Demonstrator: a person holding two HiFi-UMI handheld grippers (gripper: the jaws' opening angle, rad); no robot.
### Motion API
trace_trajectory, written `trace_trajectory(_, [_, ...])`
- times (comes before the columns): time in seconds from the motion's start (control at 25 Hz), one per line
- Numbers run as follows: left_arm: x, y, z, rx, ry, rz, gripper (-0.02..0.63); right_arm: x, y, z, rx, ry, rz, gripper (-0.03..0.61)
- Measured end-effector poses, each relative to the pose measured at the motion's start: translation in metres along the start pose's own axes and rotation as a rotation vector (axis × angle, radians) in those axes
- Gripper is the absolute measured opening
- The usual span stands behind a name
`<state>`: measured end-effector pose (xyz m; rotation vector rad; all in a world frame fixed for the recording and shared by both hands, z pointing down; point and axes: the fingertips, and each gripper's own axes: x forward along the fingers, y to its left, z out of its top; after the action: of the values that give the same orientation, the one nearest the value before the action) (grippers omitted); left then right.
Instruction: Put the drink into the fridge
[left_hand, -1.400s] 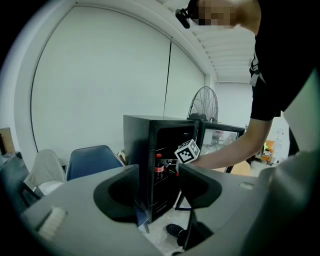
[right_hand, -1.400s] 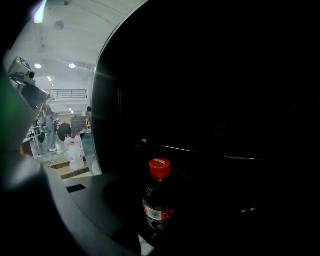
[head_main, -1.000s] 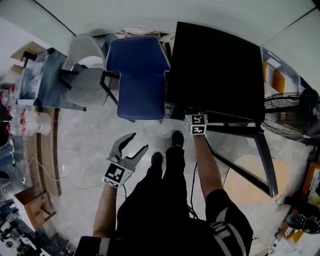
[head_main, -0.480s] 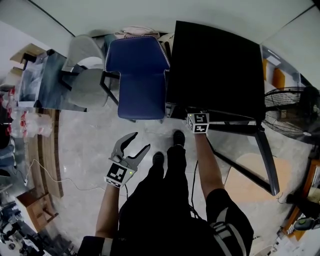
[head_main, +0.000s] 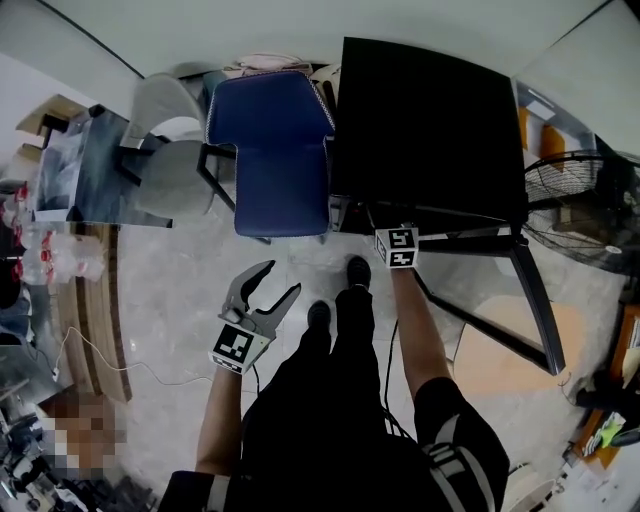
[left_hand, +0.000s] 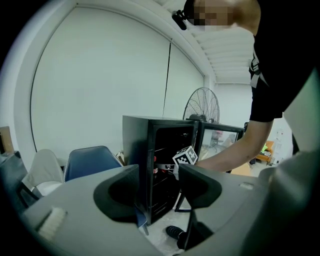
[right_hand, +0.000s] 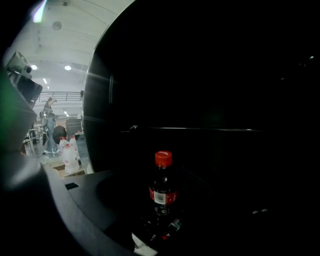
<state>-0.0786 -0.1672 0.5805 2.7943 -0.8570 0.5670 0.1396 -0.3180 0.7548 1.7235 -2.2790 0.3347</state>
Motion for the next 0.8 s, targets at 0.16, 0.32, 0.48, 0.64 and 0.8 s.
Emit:
trace_trajectory(0.16, [-0.004, -0.004, 0.000, -0.008, -0.020, -0.013, 0.245, -0.020, 0.005, -0.004, 0.011, 0.011, -0.013, 0.262])
trace_trajectory(0.32, [-0.011, -0.009, 0.001, -0.002, -0.040, -0.033, 0.245, -0.040, 0.009, -0.002, 0.004, 0.002, -0.048, 0.237])
trace_trajectory(0.48, [-0.021, -0.015, 0.004, -0.003, -0.071, -0.052, 0.244, -0.064, 0.017, 0.004, -0.012, -0.024, -0.077, 0.170])
trace_trajectory(0.64, [-0.030, -0.019, 0.004, -0.022, -0.085, -0.086, 0.226, -0.087, 0.029, 0.012, -0.004, -0.034, -0.080, 0.070])
trace_trajectory(0.8, [-0.033, -0.023, 0.007, -0.018, -0.102, -0.110, 0.198, -0.110, 0.035, 0.019, -0.015, -0.041, -0.092, 0.007])
